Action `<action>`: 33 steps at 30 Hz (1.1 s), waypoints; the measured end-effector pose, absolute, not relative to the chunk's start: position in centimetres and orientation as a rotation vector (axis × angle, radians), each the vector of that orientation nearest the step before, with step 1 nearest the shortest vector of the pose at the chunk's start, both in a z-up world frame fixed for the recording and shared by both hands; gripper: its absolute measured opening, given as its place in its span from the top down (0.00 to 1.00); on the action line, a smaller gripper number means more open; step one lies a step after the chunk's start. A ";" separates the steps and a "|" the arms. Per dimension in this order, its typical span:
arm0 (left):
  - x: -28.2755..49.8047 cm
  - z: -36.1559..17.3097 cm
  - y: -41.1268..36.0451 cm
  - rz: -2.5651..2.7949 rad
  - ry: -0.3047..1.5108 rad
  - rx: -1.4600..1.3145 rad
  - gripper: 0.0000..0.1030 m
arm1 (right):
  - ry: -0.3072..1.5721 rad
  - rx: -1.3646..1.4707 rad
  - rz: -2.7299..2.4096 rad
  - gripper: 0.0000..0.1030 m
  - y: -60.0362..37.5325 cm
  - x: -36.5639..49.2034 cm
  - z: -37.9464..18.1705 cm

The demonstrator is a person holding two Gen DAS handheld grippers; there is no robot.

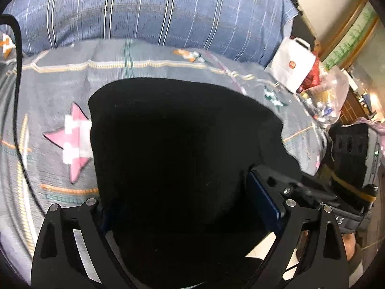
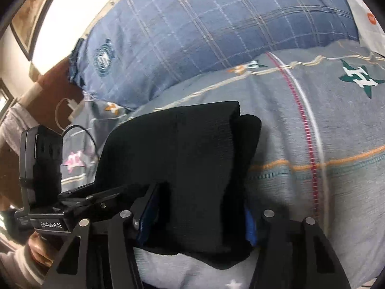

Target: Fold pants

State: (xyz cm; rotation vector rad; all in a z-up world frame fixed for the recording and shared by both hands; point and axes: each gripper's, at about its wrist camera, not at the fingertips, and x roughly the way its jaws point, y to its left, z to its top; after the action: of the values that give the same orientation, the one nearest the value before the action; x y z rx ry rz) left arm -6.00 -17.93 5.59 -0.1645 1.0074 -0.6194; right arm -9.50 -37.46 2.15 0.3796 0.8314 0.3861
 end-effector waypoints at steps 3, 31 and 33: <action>-5.9 6.7 -17.3 -0.639 1.003 -0.168 0.09 | 0.808 0.376 0.409 0.48 -36.3 -9.8 3.1; -4.0 3.1 -13.9 -0.575 1.064 -0.195 0.11 | 0.883 0.544 0.463 0.49 -37.5 -6.9 -0.4; -4.7 4.0 -14.6 -0.591 1.039 -0.154 0.12 | 0.863 0.530 0.478 0.54 -37.1 -7.2 0.4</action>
State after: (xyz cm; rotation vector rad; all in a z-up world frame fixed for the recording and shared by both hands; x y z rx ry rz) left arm -4.75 -14.63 3.99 -0.1537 1.0388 -0.5913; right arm -7.22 -37.06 0.38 0.5298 0.8633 0.4782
